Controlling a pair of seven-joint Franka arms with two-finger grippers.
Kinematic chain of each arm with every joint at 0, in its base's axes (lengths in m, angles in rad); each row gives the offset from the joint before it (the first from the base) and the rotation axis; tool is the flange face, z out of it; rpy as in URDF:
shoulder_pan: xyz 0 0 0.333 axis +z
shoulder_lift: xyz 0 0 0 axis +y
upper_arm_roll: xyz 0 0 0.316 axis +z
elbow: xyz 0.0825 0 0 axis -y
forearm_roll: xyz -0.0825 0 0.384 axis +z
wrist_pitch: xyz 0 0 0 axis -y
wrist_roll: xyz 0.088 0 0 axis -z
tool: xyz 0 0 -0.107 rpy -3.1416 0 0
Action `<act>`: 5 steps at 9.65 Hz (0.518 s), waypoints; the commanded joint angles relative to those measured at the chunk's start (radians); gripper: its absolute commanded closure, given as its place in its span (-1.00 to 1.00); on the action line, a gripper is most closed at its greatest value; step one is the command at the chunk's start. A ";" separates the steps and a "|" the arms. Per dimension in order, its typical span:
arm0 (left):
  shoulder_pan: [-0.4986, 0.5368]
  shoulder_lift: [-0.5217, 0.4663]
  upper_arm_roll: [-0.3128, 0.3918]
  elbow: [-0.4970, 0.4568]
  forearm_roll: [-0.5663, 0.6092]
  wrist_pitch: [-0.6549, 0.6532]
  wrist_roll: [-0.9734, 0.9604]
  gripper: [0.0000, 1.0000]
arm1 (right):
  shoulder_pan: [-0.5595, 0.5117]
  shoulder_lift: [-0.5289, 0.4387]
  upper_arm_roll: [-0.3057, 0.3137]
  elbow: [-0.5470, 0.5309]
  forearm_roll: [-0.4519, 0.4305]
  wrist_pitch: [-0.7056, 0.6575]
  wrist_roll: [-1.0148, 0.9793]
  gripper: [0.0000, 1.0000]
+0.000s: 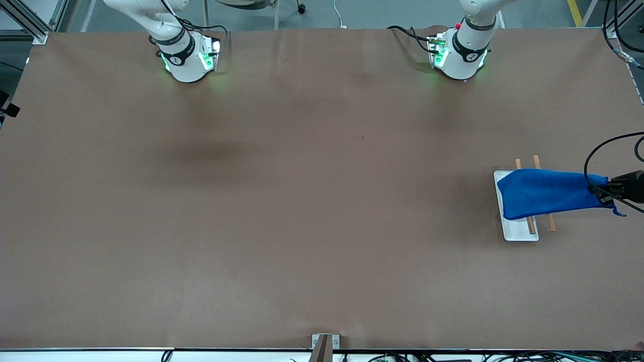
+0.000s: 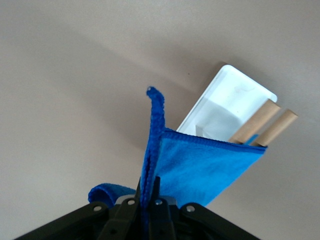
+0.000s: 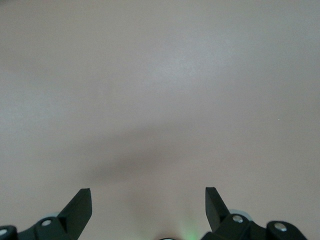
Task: Right arm passes towel to left arm to hang
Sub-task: 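Release the towel on the rods and pull the left gripper back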
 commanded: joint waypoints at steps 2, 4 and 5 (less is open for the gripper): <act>0.003 0.040 -0.003 -0.004 0.016 0.022 0.014 0.83 | -0.007 0.007 0.005 0.014 -0.020 -0.010 -0.007 -1.00; 0.000 0.041 -0.001 -0.004 0.015 0.022 0.014 0.65 | -0.007 0.007 0.005 0.014 -0.020 -0.010 -0.006 -1.00; 0.000 0.041 -0.003 -0.004 0.015 0.021 0.014 0.30 | -0.007 0.007 0.005 0.014 -0.020 -0.009 -0.004 -1.00</act>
